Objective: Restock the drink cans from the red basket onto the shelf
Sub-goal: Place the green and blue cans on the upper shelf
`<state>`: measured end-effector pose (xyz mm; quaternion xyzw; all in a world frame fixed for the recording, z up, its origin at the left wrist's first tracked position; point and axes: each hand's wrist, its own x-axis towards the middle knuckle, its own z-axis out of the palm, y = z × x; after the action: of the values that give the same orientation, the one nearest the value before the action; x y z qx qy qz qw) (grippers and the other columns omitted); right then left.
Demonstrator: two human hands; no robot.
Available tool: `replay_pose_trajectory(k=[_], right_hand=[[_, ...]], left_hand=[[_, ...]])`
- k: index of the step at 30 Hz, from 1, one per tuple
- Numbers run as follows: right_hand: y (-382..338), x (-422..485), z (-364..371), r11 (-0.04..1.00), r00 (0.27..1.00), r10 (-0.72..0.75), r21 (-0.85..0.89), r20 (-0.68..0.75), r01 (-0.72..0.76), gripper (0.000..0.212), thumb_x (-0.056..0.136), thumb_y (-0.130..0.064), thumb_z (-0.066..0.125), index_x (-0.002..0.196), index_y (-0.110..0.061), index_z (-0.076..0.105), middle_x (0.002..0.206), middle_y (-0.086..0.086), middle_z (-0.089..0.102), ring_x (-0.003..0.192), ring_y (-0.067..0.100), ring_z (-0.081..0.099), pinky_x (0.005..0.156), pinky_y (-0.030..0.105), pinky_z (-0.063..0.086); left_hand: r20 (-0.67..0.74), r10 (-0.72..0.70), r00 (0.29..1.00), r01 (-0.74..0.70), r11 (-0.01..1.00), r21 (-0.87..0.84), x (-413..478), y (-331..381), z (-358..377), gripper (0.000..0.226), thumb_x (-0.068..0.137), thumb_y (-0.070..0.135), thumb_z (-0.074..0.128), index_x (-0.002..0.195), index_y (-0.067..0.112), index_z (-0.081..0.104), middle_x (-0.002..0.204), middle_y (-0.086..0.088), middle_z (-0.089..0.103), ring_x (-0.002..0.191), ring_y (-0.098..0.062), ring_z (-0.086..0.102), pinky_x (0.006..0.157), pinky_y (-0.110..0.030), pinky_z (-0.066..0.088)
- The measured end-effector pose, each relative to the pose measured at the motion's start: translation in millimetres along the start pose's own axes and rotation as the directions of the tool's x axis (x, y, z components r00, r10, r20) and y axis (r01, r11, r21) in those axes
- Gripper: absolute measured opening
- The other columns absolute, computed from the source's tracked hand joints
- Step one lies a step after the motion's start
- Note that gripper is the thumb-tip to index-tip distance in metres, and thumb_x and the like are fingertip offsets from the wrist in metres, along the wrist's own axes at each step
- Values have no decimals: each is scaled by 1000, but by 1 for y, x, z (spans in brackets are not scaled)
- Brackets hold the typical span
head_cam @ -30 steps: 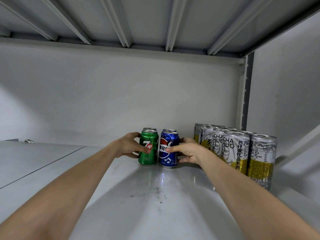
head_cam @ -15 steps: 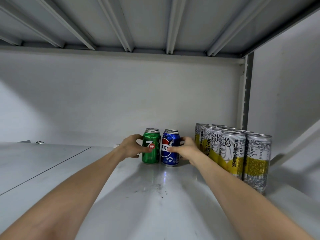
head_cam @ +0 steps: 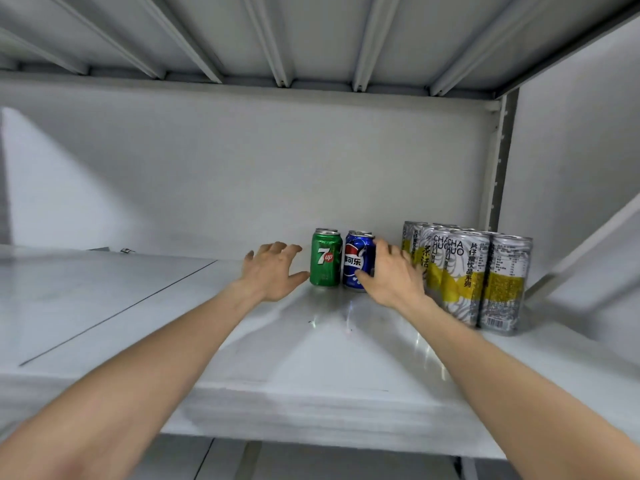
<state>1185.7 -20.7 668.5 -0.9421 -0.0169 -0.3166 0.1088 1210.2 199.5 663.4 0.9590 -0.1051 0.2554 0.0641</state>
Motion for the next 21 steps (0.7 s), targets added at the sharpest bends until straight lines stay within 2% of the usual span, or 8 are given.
replay_pose_trajectory(k=[7,13,17,21], right_hand=[[-13,-57,-36,999,998,-36,-7,-59,36,63,92,-50,51,143,-19,33,143,7,46,132,29,39,104,52,32],[-22,-111,-52,993,988,-97,-83,-122,88,59,94,-51,46,143,-20,35,148,2,43,136,24,37,109,49,25],[-29,-140,-64,980,971,-166,-134,-175,144,56,95,-48,47,141,-17,40,146,4,46,137,24,38,110,50,23],[-30,-168,-74,968,954,-210,-182,-212,172,55,93,-46,51,137,-13,48,141,8,52,133,26,45,109,54,27]], left_hand=[[-6,53,999,-53,998,34,-65,3,-29,59,95,61,36,146,29,37,156,-2,33,148,-24,20,117,-55,14],[-86,73,994,-68,996,62,-119,4,-43,60,95,62,32,145,28,38,152,1,40,146,-24,24,117,-55,14],[-141,62,988,-52,996,79,-152,10,-55,58,96,60,31,143,28,38,152,3,39,146,-20,23,119,-51,12],[-195,67,978,-44,992,118,-185,23,-63,61,95,62,24,140,26,43,150,0,42,143,-22,30,118,-51,16]])
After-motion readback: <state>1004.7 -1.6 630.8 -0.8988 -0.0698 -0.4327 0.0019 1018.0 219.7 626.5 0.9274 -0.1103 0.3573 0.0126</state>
